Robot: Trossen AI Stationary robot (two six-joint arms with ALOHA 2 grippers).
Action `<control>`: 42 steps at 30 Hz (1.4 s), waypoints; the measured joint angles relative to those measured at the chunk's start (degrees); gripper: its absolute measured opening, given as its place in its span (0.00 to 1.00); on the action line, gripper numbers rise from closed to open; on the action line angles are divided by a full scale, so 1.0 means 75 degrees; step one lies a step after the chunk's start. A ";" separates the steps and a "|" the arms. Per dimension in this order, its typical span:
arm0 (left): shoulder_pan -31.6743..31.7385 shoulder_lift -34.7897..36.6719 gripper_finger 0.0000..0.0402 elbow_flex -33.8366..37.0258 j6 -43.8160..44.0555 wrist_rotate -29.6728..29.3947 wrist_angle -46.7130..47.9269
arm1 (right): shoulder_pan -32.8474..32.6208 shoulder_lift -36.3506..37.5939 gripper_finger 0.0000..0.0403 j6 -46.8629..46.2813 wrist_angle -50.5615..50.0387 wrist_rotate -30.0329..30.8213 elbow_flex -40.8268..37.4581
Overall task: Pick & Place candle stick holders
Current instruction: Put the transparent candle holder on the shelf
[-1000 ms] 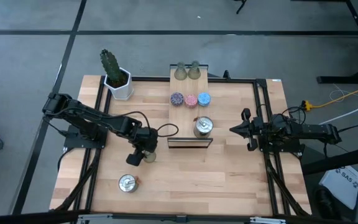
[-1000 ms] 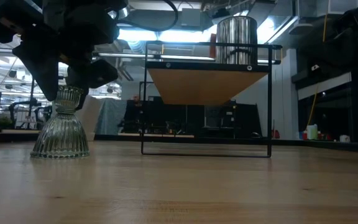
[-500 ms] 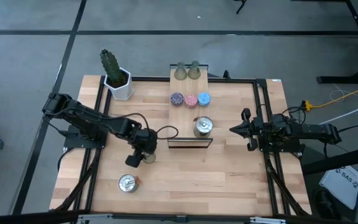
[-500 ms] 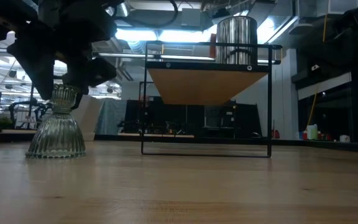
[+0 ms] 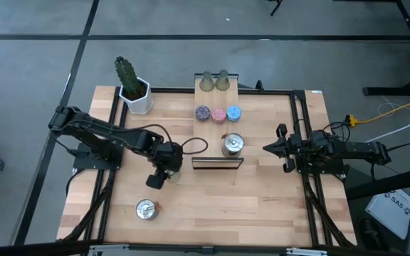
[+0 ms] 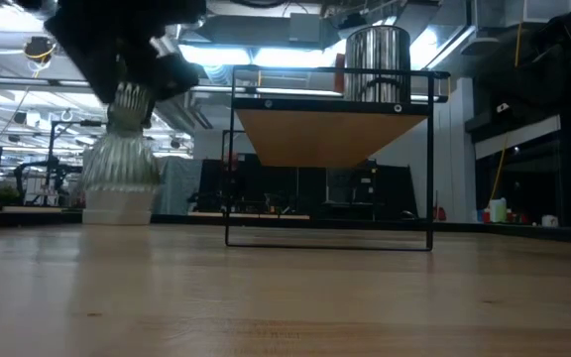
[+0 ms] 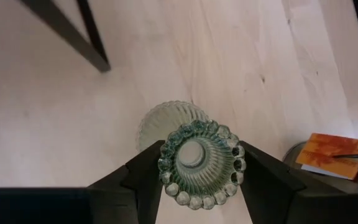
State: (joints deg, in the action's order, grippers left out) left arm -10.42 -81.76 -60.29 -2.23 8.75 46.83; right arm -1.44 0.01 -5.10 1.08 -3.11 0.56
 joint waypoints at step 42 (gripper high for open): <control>0.3462 0.0006 0.44 -0.4186 0.1448 -0.0460 0.3222 | 0.0000 0.0000 0.01 0.0003 0.0001 0.0002 0.0000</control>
State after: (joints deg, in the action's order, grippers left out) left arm 15.54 -81.71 -91.68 8.63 5.30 71.00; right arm -1.44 0.01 -5.08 1.09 -3.10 0.56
